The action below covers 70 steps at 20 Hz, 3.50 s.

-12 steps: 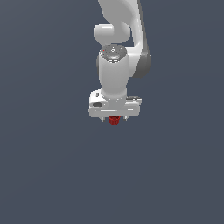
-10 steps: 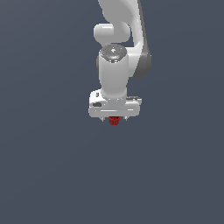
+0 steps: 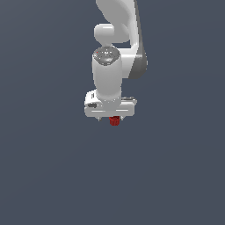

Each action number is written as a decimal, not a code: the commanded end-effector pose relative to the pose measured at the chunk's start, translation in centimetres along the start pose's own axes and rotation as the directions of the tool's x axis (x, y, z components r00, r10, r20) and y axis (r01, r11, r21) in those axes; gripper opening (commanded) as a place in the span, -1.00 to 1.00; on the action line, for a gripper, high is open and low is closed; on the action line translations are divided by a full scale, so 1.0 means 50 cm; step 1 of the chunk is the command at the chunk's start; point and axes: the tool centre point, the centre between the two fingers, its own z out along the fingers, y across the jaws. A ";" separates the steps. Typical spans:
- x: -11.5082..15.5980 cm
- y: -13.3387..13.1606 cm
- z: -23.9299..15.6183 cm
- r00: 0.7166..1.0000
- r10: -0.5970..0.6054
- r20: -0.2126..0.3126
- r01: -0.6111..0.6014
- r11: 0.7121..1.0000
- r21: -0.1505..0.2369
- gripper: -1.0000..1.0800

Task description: Pick up the object and move it to a goal position.

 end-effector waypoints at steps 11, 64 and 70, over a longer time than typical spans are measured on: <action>-0.015 -0.005 0.017 1.000 0.006 0.001 -0.006 1.000 -0.002 0.92; -0.208 -0.044 0.275 0.997 0.083 0.001 -0.083 0.996 -0.022 -1.00; -0.207 -0.045 0.273 0.997 0.082 0.000 -0.082 0.996 -0.022 -1.00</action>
